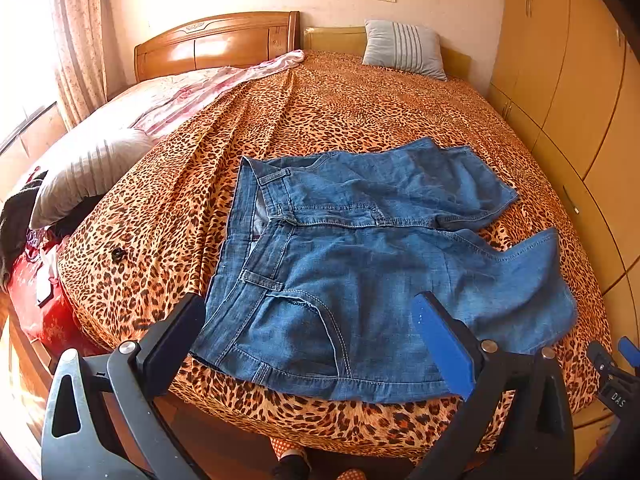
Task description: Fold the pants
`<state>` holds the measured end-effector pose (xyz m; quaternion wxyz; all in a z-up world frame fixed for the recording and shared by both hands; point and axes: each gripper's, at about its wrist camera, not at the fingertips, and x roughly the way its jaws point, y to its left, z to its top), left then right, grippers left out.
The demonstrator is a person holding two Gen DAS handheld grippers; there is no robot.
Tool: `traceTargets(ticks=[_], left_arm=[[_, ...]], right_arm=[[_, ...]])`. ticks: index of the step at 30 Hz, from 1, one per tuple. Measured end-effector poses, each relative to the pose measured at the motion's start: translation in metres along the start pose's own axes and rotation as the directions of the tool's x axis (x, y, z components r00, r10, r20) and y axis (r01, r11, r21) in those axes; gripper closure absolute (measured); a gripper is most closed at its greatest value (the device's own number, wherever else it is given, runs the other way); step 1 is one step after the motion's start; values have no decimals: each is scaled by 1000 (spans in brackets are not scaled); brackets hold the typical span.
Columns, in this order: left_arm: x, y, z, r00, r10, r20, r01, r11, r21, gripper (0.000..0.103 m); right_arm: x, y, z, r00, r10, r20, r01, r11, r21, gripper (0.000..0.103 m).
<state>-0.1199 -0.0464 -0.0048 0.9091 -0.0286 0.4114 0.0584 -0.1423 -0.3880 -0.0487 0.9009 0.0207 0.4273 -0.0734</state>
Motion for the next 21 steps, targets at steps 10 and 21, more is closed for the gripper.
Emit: traceTargets(ticks=[10,21], left_arm=[[-4,-6,1,1000,3,5,-2,1000,-5,0],[0,-3,4,1000,-10,-7,10,1000,-15,0]], right_arm=[[0,-10,2,1000,7,11,-7,1000,10,0],[5,-5,7,1000,6,4,-6,1000,2,0]])
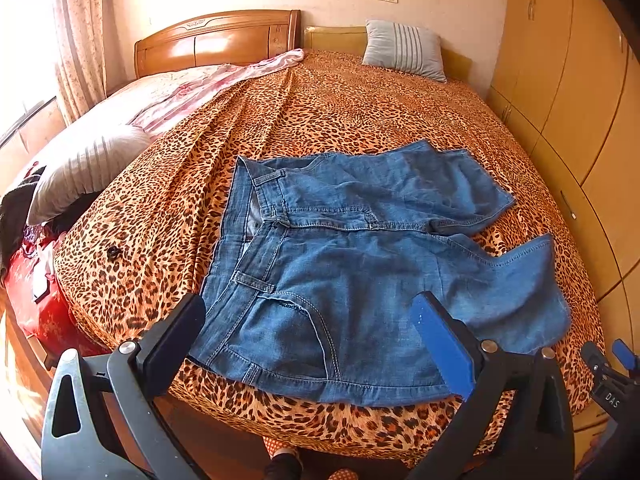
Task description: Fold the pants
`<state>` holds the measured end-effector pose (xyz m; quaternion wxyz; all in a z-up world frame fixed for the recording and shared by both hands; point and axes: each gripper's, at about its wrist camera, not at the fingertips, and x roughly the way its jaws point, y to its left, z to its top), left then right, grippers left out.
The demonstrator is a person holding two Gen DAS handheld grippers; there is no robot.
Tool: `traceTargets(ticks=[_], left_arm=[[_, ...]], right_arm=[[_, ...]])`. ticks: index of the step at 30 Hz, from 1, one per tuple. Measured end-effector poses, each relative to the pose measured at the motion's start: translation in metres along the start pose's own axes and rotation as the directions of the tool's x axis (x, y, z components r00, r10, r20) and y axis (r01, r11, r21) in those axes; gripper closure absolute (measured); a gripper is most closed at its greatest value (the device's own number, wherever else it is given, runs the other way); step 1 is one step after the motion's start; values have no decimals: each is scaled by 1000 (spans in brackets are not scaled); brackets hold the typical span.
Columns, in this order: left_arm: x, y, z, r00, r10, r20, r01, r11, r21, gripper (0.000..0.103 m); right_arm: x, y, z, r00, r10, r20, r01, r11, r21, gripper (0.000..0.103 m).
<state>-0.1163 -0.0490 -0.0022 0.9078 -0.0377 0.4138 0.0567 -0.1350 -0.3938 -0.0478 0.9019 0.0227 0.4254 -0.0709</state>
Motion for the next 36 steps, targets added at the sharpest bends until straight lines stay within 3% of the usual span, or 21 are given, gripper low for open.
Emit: traceTargets(ticks=[36], left_arm=[[42,18,16,996,-42,-81,44,999,23,0]], right_arm=[[19,37,9,998,-27,-49,27,1000,12,0]])
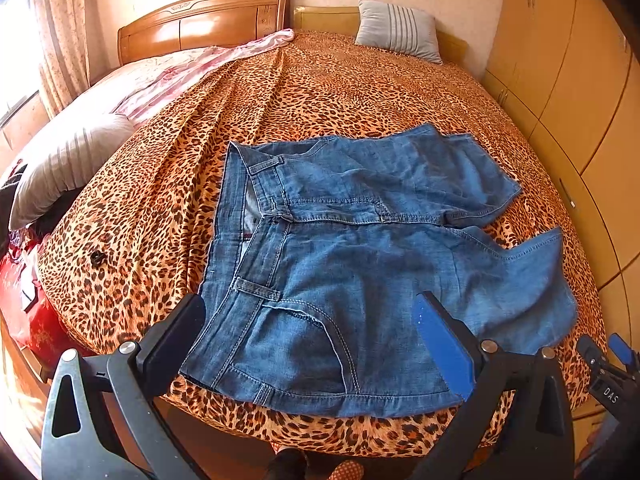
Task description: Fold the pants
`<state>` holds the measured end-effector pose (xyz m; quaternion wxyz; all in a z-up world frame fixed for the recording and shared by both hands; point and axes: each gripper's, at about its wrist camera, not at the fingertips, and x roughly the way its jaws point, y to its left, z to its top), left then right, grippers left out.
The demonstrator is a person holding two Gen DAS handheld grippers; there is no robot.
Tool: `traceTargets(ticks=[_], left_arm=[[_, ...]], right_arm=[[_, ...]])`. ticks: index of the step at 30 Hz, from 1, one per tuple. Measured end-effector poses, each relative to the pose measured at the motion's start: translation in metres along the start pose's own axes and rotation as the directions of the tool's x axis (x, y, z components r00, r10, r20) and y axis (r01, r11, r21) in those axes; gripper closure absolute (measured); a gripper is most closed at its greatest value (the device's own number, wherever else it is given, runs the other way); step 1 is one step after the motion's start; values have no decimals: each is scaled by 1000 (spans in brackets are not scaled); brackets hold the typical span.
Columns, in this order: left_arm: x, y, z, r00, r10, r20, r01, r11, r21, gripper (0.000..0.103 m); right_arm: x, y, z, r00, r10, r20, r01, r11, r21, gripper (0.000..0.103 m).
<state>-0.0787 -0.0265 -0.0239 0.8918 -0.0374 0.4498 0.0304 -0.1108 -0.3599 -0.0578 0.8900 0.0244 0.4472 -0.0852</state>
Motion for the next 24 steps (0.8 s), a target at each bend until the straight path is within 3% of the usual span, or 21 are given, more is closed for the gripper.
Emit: traceTargets(ticks=[3,6,9,11,14,17,19,21,24], left_arm=[[12,5,6,999,0,-36,0,1000,3,0],[36,22,17,991,11,-133,-13,1000,-12,0],[68,56,27,967,34,-251,-47,998,-49,0],[86,78,30,948,-7,-318,-20,996,-82,0],[112,98,27,902,-78,-425,31,993,-116,0],[134,101,18,838,-162,-521,83,982,-172,0],[143,94,13,806,-175,-565,85,980,-181,0],[147,87,8,782,-189,-594,86,976,-198,0],[149,76,0,759,-220,-613,86,967,-242,0]], right_arm=[[6,0,2,1000,1,-18,-1,1000,25,0],[17,-12,5,998,5,-57,0,995,98,0],[27,-36,10,996,-26,-87,41,984,174,0],[36,-58,12,991,-59,-118,84,971,224,0],[53,-97,9,977,-94,-191,151,938,312,0],[71,-128,1,965,-77,-250,177,894,412,0],[86,-139,-2,960,-48,-275,177,867,466,0],[100,-146,-4,958,-24,-287,173,843,509,0],[119,-149,-1,957,8,-289,155,828,538,0]])
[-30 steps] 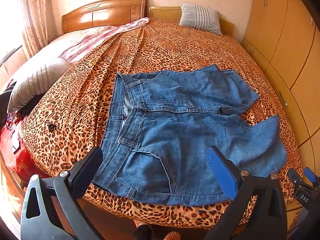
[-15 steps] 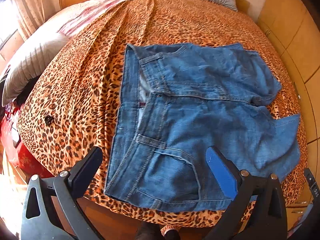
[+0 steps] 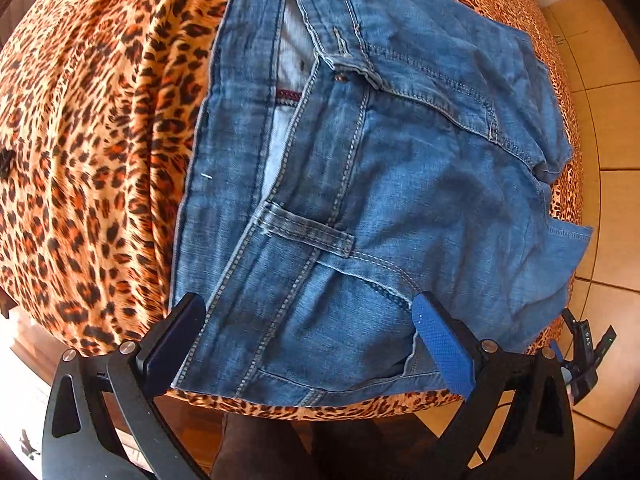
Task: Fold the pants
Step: 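Grasp the jeans waistband with the left gripper while the right gripper grasps a leg hem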
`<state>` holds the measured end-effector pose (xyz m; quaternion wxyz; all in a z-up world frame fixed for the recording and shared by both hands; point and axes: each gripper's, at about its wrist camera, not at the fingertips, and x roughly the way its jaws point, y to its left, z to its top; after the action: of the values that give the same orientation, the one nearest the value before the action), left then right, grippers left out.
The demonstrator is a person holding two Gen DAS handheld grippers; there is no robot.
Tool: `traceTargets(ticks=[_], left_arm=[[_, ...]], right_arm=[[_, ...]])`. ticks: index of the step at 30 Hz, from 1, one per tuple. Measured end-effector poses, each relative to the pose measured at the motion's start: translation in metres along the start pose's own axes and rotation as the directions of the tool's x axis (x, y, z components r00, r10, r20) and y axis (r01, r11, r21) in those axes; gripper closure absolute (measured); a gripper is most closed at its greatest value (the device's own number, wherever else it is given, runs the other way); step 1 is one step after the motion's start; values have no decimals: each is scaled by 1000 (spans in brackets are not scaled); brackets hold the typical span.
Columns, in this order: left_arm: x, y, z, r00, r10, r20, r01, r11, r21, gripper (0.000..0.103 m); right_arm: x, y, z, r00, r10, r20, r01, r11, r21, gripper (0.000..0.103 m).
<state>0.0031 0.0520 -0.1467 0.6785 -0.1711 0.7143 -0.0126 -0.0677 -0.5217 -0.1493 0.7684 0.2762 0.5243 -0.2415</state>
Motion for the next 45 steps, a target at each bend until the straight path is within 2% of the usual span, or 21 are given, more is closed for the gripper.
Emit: traceTargets(ticks=[2,3,5,6,7,8,9,10,11,13,17,18,21,23,25,28,31,34,38,44,45], left_arm=[[8,-5,-4,1000,20,-15,-20,999,-27,0],[12,-7,-5,999,39,-16,-39,998,-46,0],[16,-11,-9,996,89,-1,-89,992,-91,1],[16,-14,-11,992,122,15,-120,987,-108,12],[17,-19,-14,987,157,27,-154,982,-109,24],[17,-25,-17,981,191,32,-188,977,-98,32],[16,-30,-19,977,211,33,-207,975,-86,52],[15,-33,-21,974,225,34,-222,972,-79,64],[14,-35,-25,971,238,38,-234,969,-81,64],[11,-38,-29,963,268,37,-263,958,-111,64],[10,-41,-48,958,287,18,-281,946,-162,64],[9,-40,-54,960,279,8,-275,949,-156,64],[-20,-41,-63,971,236,48,-227,962,-150,64],[-43,-40,-55,972,212,102,-196,969,-149,64],[-64,-37,-36,967,209,145,-185,969,-164,54],[-87,-23,6,959,192,209,-148,967,-207,31],[-84,0,58,963,157,220,-109,970,-218,29],[-69,7,102,978,126,168,-82,965,-249,29],[-46,0,131,992,24,124,16,950,-312,29],[-26,-8,147,991,81,103,-46,952,-304,29],[-24,-10,148,987,122,101,-86,950,-301,30]], right_arm=[[10,7,5,999,44,-19,-45,999,-29,2],[15,13,8,997,64,-30,-66,996,-64,10],[24,25,11,994,84,-77,-96,982,-164,56],[24,29,14,993,83,-89,-100,974,-202,84],[21,29,17,987,124,-102,-144,966,-216,92],[15,27,20,981,159,-111,-180,959,-220,93],[6,23,24,975,191,-111,-211,953,-218,93],[-6,17,26,967,230,-110,-248,947,-204,94],[-19,8,27,956,271,-107,-288,938,-191,94],[-33,-12,23,952,282,-121,-301,933,-197,94],[-14,-38,2,947,191,-257,-246,948,-203,92],[-13,-39,2,947,167,-273,-229,949,-215,86],[-30,-37,21,964,169,-207,-216,948,-234,80],[-49,-28,45,980,163,-115,-188,947,-261,68],[-61,-10,68,981,189,-47,-195,942,-274,52],[-58,27,102,969,245,-25,-242,929,-281,49],[-38,77,135,953,299,-45,-299,907,-297,49],[-8,136,161,942,328,-76,-335,898,-286,48],[48,198,192,952,284,-118,-305,918,-254,45],[101,238,207,968,206,-147,-235,945,-226,47],[104,244,204,974,179,-140,-211,940,-268,64]])
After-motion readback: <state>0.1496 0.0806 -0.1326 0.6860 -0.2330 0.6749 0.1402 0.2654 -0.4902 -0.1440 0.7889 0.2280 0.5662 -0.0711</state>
